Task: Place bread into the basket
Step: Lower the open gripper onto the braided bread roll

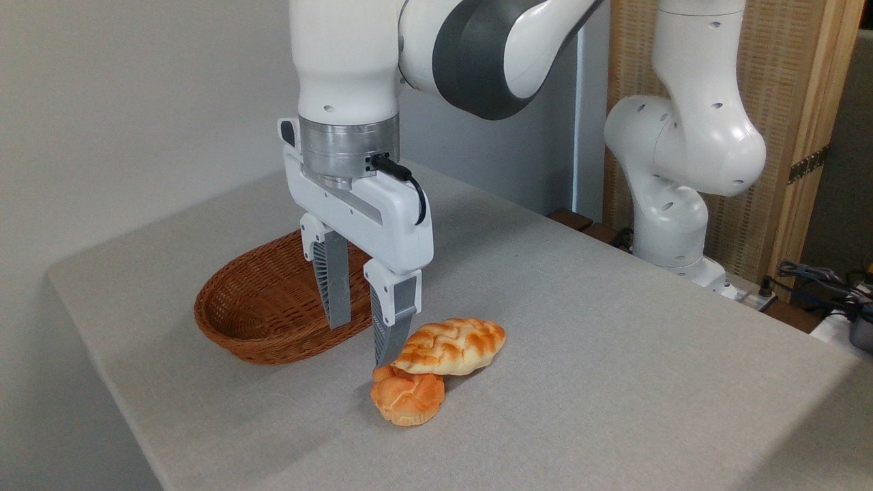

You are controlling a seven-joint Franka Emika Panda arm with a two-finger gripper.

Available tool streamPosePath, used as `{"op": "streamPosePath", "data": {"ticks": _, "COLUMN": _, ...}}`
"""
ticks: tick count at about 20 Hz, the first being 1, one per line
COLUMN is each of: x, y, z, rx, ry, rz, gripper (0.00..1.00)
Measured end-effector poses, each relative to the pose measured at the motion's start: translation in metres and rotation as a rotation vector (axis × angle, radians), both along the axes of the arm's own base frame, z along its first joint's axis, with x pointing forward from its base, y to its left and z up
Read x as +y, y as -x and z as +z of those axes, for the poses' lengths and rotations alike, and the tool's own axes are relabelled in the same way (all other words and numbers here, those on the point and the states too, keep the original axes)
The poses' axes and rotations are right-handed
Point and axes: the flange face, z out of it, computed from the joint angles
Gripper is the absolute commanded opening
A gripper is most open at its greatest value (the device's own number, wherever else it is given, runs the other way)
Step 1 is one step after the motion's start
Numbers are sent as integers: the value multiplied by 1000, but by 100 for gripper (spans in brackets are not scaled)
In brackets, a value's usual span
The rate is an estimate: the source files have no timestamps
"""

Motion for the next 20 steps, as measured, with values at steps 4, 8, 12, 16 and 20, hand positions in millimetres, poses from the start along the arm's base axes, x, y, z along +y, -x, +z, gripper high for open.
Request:
{"op": "streamPosePath", "data": {"ticks": 4, "x": 0, "y": 5, "z": -6, "rx": 54, "ry": 2, "rz": -2, "gripper": 100}}
{"op": "streamPosePath", "data": {"ticks": 8, "x": -1, "y": 10, "z": -11, "rx": 100, "ry": 4, "rz": -4, "gripper": 100}}
{"op": "streamPosePath", "data": {"ticks": 12, "x": -1, "y": 17, "z": -20, "rx": 170, "ry": 6, "rz": -7, "gripper": 100}}
{"op": "streamPosePath", "data": {"ticks": 16, "x": -2, "y": 23, "z": -35, "rx": 212, "ry": 7, "rz": -11, "gripper": 100}}
{"op": "streamPosePath", "data": {"ticks": 20, "x": -2, "y": 30, "z": -56, "rx": 256, "ry": 7, "rz": -35, "gripper": 100}}
